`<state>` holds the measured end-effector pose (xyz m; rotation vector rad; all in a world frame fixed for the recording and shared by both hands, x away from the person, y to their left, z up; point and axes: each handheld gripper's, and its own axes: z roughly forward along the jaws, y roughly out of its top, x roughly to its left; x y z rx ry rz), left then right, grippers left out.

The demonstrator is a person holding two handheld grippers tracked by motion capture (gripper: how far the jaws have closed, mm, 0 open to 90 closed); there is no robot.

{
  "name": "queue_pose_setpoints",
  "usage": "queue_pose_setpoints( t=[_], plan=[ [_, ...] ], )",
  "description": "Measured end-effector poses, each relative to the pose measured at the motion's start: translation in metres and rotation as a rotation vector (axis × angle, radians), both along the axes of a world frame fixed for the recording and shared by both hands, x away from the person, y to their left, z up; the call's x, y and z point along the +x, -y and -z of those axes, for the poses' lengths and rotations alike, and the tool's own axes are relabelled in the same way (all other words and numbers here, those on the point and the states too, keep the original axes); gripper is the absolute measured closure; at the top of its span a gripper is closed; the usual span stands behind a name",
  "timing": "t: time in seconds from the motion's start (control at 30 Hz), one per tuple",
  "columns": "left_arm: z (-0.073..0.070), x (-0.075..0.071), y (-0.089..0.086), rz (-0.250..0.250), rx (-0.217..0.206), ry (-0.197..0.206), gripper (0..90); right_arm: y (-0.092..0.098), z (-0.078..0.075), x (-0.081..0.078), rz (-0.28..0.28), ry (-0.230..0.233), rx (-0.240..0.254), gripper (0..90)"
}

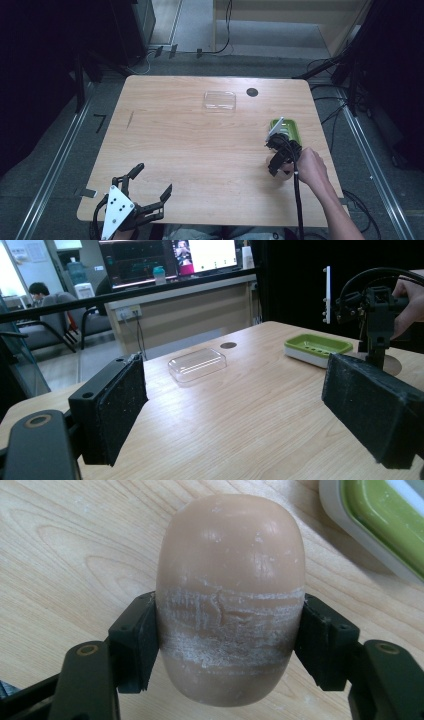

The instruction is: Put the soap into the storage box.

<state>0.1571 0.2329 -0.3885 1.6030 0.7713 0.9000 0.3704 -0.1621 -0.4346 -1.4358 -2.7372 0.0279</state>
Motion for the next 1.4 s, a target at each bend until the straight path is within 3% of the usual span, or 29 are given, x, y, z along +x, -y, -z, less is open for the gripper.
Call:
queue_pose_setpoints(
  t=[1.4],
  plan=[
    [0.0,0.0,0.0,0.002,0.0,-0.001,11.4,0.031,-0.009,0.007,0.068,-0.009,-0.018,33.6]
  ],
)
